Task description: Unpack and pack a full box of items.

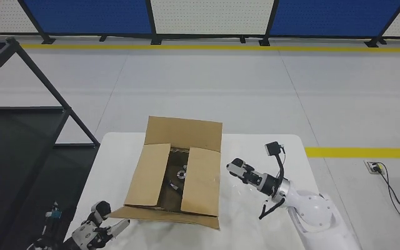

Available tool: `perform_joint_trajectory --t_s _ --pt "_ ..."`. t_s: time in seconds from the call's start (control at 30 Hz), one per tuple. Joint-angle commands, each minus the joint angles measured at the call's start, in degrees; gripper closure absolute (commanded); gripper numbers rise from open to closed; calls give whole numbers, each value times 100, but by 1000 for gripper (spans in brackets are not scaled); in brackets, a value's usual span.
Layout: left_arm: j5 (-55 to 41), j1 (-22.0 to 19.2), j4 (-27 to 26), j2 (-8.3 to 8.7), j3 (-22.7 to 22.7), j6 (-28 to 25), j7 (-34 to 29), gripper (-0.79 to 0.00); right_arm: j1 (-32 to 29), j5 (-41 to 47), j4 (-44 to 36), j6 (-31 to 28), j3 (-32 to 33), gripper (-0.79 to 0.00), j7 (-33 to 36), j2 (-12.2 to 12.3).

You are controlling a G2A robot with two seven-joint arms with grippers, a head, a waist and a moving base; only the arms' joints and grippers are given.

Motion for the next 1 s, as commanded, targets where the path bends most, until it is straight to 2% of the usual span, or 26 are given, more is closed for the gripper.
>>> perform_joint_trajectory --t_s 0.0,0.23,0.33,0.43,0.53,0.9,0.97 --pt "80 -231 59 -1 150 316 74 -785 -15 -9 -21 1 6 -785 9 1" --pt "419 -1047 437 -2 626 1297 154 -785 -15 -9 -21 1 6 -785 9 1" --pt "75 -1371 621 -4 773 1619 -32 -785 39 -180 101 381 -55 -785 -620 -31" --pt "112 -1596 770 11 841 1767 -202 -785 420 -20 576 484 -310 -785 -1016 -114" --pt "69 -1764 953 18 953 1855 -318 -785 980 -312 1341 741 -553 -785 -1717 -209" --pt "571 -2336 1529 26 1398 2208 -252 -785 980 -312 1341 741 -553 -785 -1717 -209" --pt "586 -2393 1576 23 1435 2330 -236 -785 988 -265 1410 861 -582 -785 -1986 -237"
